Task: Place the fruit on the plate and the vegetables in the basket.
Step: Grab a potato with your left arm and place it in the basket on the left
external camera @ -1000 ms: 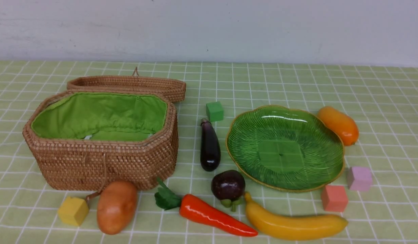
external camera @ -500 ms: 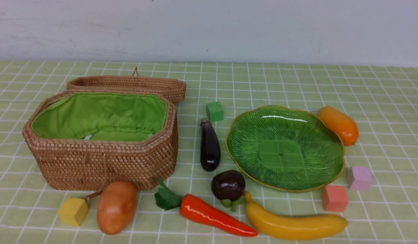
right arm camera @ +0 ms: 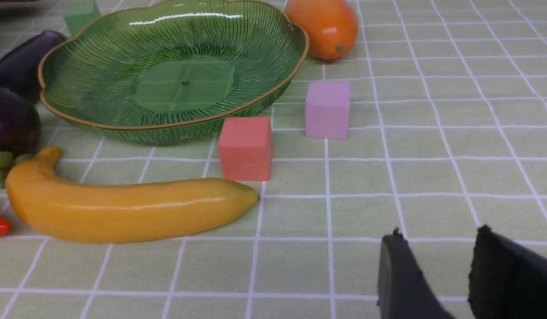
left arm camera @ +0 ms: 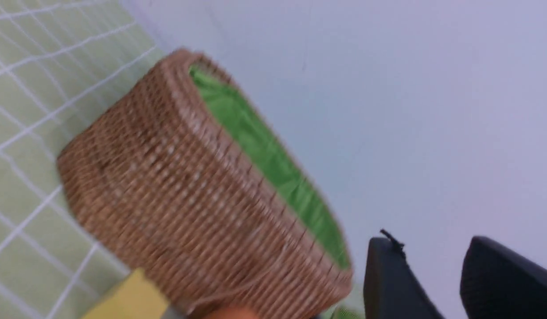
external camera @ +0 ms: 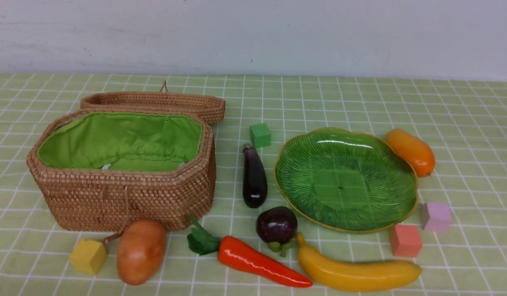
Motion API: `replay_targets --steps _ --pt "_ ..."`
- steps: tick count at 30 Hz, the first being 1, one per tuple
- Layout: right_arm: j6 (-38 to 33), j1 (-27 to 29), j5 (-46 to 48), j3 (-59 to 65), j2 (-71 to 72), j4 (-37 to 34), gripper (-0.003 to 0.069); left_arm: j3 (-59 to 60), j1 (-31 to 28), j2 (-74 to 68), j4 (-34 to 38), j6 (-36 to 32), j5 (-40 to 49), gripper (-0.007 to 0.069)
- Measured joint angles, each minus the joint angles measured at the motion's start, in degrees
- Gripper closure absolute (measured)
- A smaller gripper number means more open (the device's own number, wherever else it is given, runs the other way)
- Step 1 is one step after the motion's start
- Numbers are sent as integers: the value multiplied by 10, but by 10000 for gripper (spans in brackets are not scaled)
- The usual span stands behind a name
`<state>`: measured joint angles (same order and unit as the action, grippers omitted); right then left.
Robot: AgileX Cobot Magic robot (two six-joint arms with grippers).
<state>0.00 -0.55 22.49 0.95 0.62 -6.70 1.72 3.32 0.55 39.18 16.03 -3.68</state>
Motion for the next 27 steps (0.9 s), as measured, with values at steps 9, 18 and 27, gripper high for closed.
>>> replay_targets --steps 9,18,27 --pt "0 0 0 0 0 0 420 -178 0 -99 -59 -43 254 618" --pt "0 0 0 0 0 1 420 -412 0 -410 -194 -119 558 638" --pt "0 0 0 0 0 1 420 -449 83 -587 -235 -109 533 638"
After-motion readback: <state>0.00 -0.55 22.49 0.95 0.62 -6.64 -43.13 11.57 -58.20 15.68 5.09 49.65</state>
